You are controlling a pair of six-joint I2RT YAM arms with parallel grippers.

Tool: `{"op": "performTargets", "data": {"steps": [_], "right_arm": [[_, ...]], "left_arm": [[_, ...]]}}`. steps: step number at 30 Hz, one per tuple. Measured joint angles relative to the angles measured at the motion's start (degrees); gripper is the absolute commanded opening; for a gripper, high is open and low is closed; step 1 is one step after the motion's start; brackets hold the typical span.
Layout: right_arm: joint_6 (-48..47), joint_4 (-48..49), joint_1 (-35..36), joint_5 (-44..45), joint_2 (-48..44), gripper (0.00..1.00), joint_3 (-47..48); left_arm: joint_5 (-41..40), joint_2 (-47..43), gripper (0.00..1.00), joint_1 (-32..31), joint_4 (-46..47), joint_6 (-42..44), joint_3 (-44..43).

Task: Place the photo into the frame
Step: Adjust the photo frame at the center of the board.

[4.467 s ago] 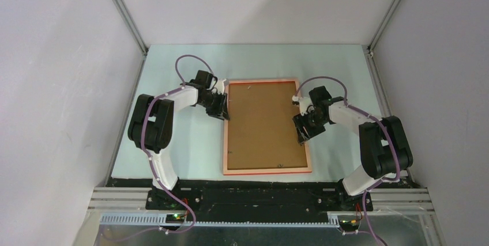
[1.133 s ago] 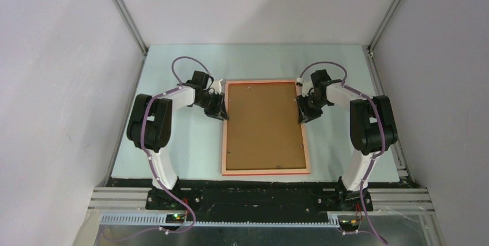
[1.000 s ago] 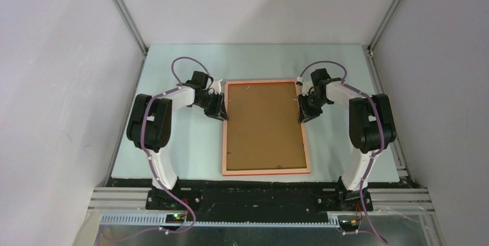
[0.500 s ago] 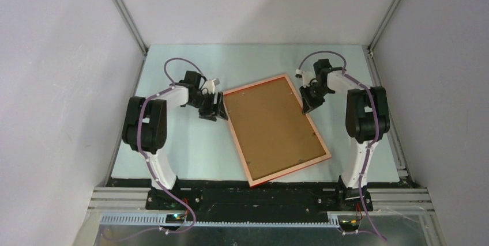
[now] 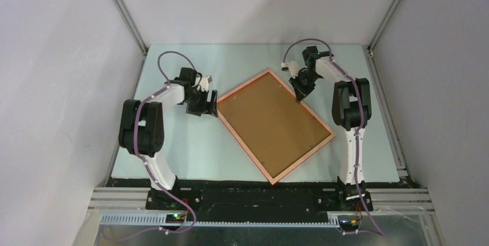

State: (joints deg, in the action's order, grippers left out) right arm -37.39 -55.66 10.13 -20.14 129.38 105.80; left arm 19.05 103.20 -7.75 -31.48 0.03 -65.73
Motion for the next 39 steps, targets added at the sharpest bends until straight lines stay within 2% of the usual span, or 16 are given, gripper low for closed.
{"op": "performTargets", "data": {"steps": [7,9,11,17,24,29,33,36,39], "right_arm": [[-5.77,-3.82,4.46,-0.22,4.11,0.01,7.34],[-6.69,-4.26,5.16,-0.76,5.05,0.06,9.05],[-7.30,-4.42,5.57,-1.16,5.53,0.16,10.03],[-7.74,-3.23,6.69,-1.68,5.88,0.35,10.73],[-5.88,2.19,8.70,-1.86,6.10,0.52,11.08],[-0.85,5.51,8.13,-2.95,5.88,0.58,10.27],[3.21,8.39,5.73,-3.34,2.99,0.60,3.98],[5.49,9.49,3.98,-2.78,-1.40,0.61,-2.03],[7.17,10.56,2.21,-1.73,-6.82,0.62,-8.07]], "left_arm": [[-4.83,0.09,0.88,0.00,-1.46,1.51,-4.70],[-5.20,0.42,0.88,0.00,-1.40,1.62,-6.58],[-5.25,1.57,0.86,-0.07,-1.57,1.92,-8.68],[-3.58,5.81,0.77,-0.81,-2.23,2.23,-10.03],[-0.57,6.86,0.54,-1.51,-2.80,2.99,-10.01],[1.11,6.86,0.40,-1.51,-2.69,3.13,-8.83],[1.20,6.84,0.27,-1.42,-2.45,3.41,-7.56],[2.49,6.62,0.05,-1.44,-2.25,3.76,-6.99],[3.80,5.97,0.00,-1.51,-1.92,4.59,-6.05]]}}
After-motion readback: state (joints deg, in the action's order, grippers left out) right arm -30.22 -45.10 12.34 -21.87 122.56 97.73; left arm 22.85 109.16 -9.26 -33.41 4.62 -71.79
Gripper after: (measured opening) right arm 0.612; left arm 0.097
